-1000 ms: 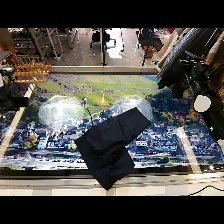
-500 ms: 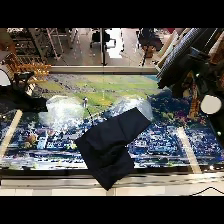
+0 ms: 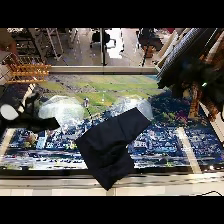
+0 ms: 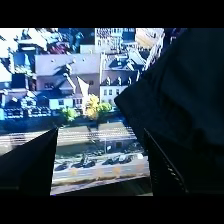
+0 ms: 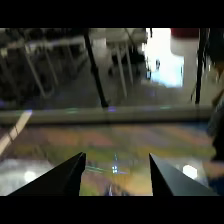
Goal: Fold the clothes and pants, and hang the long-sleeved shirts on hangers.
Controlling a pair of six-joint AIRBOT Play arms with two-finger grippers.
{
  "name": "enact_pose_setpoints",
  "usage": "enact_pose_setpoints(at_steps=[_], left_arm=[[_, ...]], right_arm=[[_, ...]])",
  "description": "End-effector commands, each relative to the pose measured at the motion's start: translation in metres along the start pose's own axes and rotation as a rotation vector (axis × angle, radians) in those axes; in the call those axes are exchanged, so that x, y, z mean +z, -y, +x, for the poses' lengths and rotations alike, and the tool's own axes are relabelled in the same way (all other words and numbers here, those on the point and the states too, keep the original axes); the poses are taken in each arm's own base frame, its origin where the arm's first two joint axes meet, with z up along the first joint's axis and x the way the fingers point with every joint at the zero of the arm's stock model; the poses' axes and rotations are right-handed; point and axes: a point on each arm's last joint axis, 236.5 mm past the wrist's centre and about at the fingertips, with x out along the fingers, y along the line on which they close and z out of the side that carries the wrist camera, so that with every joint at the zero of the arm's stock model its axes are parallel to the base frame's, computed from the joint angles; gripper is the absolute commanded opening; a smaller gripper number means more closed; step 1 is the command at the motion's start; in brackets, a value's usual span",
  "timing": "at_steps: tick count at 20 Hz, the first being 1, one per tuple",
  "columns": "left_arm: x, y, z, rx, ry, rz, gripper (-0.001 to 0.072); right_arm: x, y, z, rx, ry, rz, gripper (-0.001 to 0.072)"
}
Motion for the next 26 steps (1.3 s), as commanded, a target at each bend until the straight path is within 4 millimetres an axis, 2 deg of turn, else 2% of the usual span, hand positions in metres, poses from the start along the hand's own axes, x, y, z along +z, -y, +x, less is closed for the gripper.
enact_pose_setpoints(at_steps=[1, 2, 5, 7, 9, 14, 18, 20, 24, 25, 26], left_arm=[[-0.025, 0.012, 0.029, -0.063, -0.041, -0.024, 0.0603], [-0.028, 0.020, 0.038, -0.091, -0.066, -0.031, 0.0603], [-0.044, 0.049, 0.071, -0.184, -0.162, -0.042, 0.0603], [-0.052, 0.055, 0.087, -0.198, -0.207, -0.054, 0.0603], [-0.057, 0.052, 0.098, -0.191, -0.231, -0.063, 0.0603], [-0.051, 0.041, 0.123, -0.169, -0.216, -0.104, 0.0603], [-0.054, 0.048, 0.142, -0.187, -0.225, -0.128, 0.0604], [-0.051, 0.055, 0.150, -0.178, -0.201, -0.107, 0.0604], [-0.066, 0.066, 0.167, -0.170, -0.245, -0.105, 0.0595], [-0.067, 0.066, 0.172, -0.163, -0.247, -0.127, 0.0500], [-0.066, 0.064, 0.174, -0.159, -0.241, -0.128, 0.0334]], right_arm=[[-0.146, 0.031, -0.002, 0.023, -0.553, 0.024, 0.0473], [-0.171, 0.039, -0.002, 0.049, -0.636, 0.046, 0.0472], [-0.223, 0.037, 0.008, 0.185, -0.798, 0.147, 0.0475], [-0.251, 0.046, 0.028, 0.184, -0.847, 0.195, 0.0505], [-0.274, 0.057, 0.047, 0.177, -0.891, 0.222, 0.0505], [-0.296, 0.075, 0.095, 0.189, -0.927, 0.265, 0.0503], [-0.317, 0.084, 0.119, 0.207, -0.964, 0.290, 0.0502], [-0.327, 0.078, 0.127, 0.259, -0.981, 0.311, 0.0496], [-0.354, 0.061, 0.137, 0.314, -1.033, 0.329, 0.0462], [-0.361, 0.056, 0.138, 0.322, -1.053, 0.331, 0.0460], [-0.370, 0.052, 0.139, 0.318, -1.077, 0.355, 0.0442]])
